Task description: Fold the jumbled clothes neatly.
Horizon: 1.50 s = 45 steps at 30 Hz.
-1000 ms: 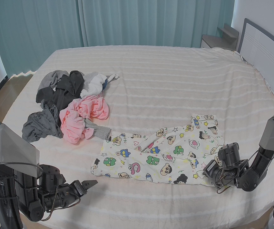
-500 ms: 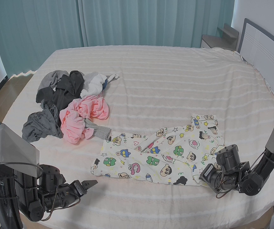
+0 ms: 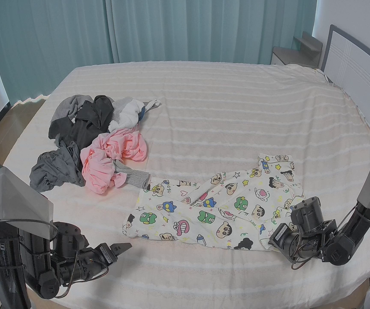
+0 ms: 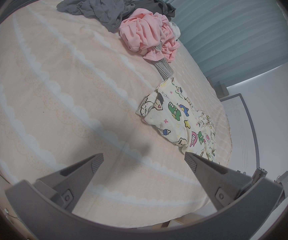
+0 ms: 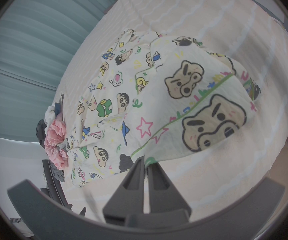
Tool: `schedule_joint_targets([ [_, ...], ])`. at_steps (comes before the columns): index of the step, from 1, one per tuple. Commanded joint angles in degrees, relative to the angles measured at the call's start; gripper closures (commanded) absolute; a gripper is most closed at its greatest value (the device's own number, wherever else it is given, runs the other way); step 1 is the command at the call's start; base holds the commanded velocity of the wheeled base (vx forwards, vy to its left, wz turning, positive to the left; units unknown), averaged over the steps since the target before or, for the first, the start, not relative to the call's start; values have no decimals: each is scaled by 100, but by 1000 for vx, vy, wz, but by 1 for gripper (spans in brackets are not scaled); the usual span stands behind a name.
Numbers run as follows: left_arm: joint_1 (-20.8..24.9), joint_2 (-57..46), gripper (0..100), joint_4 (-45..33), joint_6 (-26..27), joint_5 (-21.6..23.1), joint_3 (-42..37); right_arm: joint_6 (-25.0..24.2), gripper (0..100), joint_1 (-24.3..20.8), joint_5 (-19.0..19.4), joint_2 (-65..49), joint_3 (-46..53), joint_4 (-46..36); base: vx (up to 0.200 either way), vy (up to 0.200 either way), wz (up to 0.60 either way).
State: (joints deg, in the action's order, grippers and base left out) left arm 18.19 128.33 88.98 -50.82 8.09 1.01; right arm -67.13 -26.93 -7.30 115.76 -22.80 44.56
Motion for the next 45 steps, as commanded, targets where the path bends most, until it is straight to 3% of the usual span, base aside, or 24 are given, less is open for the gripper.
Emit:
schedule_joint_targets([
  [1, 0, 8, 0, 102, -7, 8, -101, -19, 100, -5, 1, 271, 47, 0, 0, 0, 0],
  [20, 0, 17, 0, 102, 2, -1, -101, 7, 100, -49, 10, 386, 118, 0, 0, 0, 0],
  [21, 0, 17, 0, 102, 2, -1, -101, 7, 0, -58, 10, 386, 118, 0, 0, 0, 0],
  [33, 0, 17, 0, 102, 2, 8, -101, 25, 0, -155, -272, 96, 416, 0, 0, 0, 0],
  [39, 18, 17, 0, 102, -7, 8, -101, 456, 0, -102, -430, -1179, 803, 0, 0, 0, 0],
  [45, 18, 17, 0, 102, -7, 8, -101, 816, 0, 135, -368, -1609, 548, 9, 0, 0, 0],
])
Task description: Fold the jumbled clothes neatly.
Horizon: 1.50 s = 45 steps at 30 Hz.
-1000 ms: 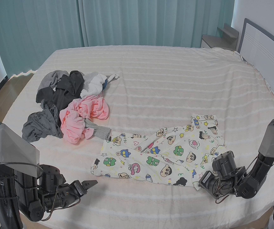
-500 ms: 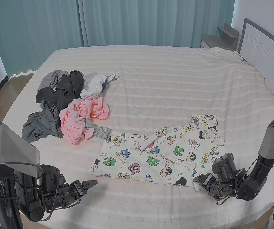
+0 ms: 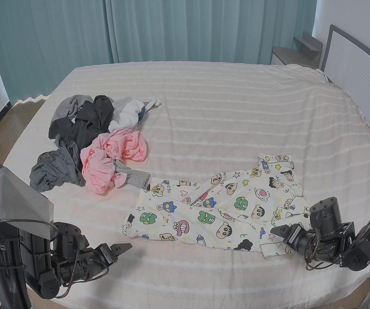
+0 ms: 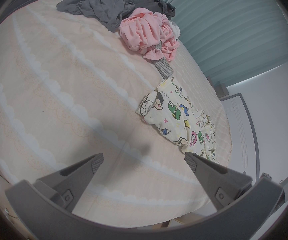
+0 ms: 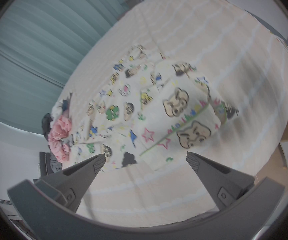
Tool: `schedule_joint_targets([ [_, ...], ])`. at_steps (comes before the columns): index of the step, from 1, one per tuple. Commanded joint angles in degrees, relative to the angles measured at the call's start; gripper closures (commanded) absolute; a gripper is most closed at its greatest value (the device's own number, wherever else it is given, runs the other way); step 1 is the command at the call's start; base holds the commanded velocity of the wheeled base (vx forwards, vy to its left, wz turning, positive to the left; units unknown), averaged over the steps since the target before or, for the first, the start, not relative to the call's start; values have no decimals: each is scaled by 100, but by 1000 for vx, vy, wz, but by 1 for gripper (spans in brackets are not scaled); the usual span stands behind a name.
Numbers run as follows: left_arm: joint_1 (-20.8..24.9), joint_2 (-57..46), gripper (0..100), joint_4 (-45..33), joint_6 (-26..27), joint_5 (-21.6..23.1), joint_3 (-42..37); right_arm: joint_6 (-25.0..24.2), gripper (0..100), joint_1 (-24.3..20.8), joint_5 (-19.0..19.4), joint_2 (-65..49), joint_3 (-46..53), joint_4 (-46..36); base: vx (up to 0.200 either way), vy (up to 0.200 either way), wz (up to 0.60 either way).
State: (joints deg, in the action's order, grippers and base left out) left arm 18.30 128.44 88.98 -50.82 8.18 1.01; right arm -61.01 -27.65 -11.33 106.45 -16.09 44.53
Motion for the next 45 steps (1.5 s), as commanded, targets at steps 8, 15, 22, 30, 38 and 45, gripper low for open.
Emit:
schedule_joint_targets([
  [8, -2, 6, 0, 102, -7, -1, -101, 512, 0, 849, 218, 552, -527, 135, 0, 0, 0],
  [15, -2, 14, 0, 102, -7, -1, -101, 907, 0, 1350, 227, 1343, -597, 680, 0, 0, 0],
  [22, 7, 50, 0, 102, 2, -1, -101, 1118, 0, 1807, 227, 1853, -588, 1172, 0, 0, 0],
  [30, -2, 41, 0, 102, 2, -1, -101, 1127, 0, 1833, 227, 1792, -606, 1251, 0, 0, 0],
  [38, -10, -214, 0, 102, 2, -1, -101, 1118, 0, 1789, 245, 552, -272, 1400, 0, 0, 0],
  [45, -186, -1190, 0, 102, 573, 61, 31, 1171, 0, 1526, 227, -783, 370, 1409, 0, 0, 0],
])
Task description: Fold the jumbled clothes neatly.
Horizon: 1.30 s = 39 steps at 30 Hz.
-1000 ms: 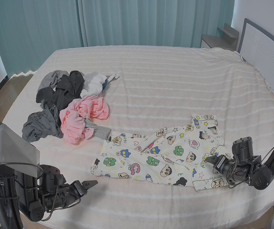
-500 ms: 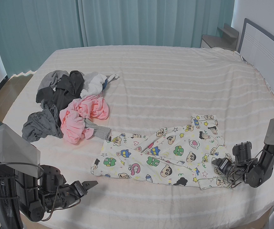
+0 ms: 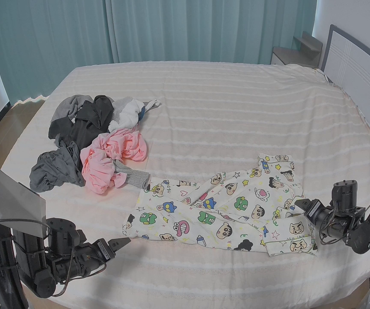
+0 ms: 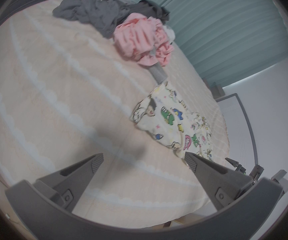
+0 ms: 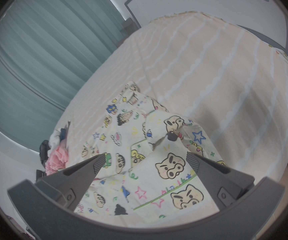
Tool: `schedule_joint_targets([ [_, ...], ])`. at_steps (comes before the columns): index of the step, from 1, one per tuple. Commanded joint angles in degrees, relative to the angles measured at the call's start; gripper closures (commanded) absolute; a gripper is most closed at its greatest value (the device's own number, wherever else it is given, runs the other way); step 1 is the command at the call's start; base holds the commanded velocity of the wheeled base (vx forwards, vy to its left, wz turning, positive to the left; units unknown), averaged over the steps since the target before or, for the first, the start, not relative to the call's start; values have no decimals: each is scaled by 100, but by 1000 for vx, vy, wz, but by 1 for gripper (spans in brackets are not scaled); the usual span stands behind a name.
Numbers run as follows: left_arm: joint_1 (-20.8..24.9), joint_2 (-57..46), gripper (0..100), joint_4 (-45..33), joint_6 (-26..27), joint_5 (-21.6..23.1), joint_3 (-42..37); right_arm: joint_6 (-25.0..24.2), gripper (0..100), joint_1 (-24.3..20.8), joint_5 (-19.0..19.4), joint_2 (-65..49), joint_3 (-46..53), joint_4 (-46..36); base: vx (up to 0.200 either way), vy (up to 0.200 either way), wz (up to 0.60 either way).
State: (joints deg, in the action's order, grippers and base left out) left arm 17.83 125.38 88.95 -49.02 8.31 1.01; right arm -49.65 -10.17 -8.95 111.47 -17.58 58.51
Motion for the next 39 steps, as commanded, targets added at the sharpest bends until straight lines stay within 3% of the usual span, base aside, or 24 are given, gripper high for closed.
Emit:
schedule_joint_targets([
  [1, -175, -936, 0, 105, 841, 48, 259, 105, 0, -284, -10, -1681, 650, 2, 0, 0, 0],
  [5, -193, -726, 0, -45, 2063, 12, 945, 430, 0, -310, -10, -2235, 905, -7, 0, 0, 0],
  [7, -184, -611, 0, -309, 2371, 12, 1182, 518, 0, -284, -10, -2323, 932, 2, 0, 0, 0],
  [8, -184, -594, 0, -414, 2432, 12, 1261, 536, 0, -284, -10, -2349, 923, 2, 0, 0, 0],
  [14, -184, -550, 0, -2849, 2599, 30, 2562, 1080, 0, -319, -54, -2569, 1020, 11, 0, 0, 0],
  [19, -281, -260, 0, -3675, 3039, 48, 3265, 1089, 0, -310, -10, -2824, 1204, 11, 0, 0, 0],
  [26, -263, -145, 0, -4325, 3021, 127, 3968, 1502, 0, -354, -10, -2956, 1222, 2, 0, 0, 0],
  [39, -52, 566, 0, -4536, 2722, 153, 4583, 1494, 0, -530, -10, -2929, 1266, 2, 0, 0, 0],
])
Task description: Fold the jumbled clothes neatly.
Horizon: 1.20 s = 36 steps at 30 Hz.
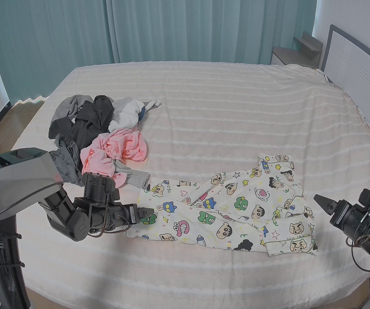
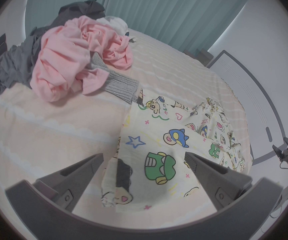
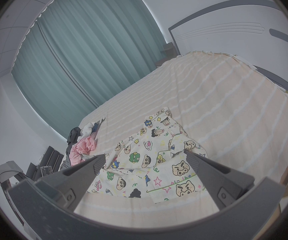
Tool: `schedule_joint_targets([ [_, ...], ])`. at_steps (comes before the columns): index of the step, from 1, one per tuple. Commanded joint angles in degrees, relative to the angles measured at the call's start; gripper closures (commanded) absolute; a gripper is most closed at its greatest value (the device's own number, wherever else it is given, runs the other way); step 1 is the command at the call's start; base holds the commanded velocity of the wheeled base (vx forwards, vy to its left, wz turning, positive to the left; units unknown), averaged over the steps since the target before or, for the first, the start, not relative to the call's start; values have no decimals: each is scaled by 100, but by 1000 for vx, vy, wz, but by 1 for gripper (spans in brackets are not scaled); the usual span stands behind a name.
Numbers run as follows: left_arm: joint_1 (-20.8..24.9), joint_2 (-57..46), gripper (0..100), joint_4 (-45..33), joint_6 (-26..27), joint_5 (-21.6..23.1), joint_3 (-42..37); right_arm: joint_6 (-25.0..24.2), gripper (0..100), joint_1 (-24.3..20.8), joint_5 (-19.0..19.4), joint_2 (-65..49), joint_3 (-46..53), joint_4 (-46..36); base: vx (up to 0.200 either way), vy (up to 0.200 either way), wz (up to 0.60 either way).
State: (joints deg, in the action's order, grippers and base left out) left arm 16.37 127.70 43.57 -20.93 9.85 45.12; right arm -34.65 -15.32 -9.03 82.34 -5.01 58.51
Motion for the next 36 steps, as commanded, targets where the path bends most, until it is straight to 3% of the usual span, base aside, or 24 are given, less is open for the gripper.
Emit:
schedule_joint_targets([
  [1, 112, 370, 0, 2, -104, -1, 208, -16, 0, -23, -2, -7, 9, 2, 0, 0, 0],
  [11, 138, 475, 0, 20, -139, -9, 305, -33, 0, -173, -2, 11, 62, 2, 0, 0, 0],
  [12, 129, 475, 100, 20, -139, -9, 287, -42, 0, -173, -2, 11, 62, 2, 0, 0, 0],
  [36, 138, -140, 100, 82, -51, -27, -812, -77, 0, -182, 24, 257, 141, -16, 0, 0, 0],
])
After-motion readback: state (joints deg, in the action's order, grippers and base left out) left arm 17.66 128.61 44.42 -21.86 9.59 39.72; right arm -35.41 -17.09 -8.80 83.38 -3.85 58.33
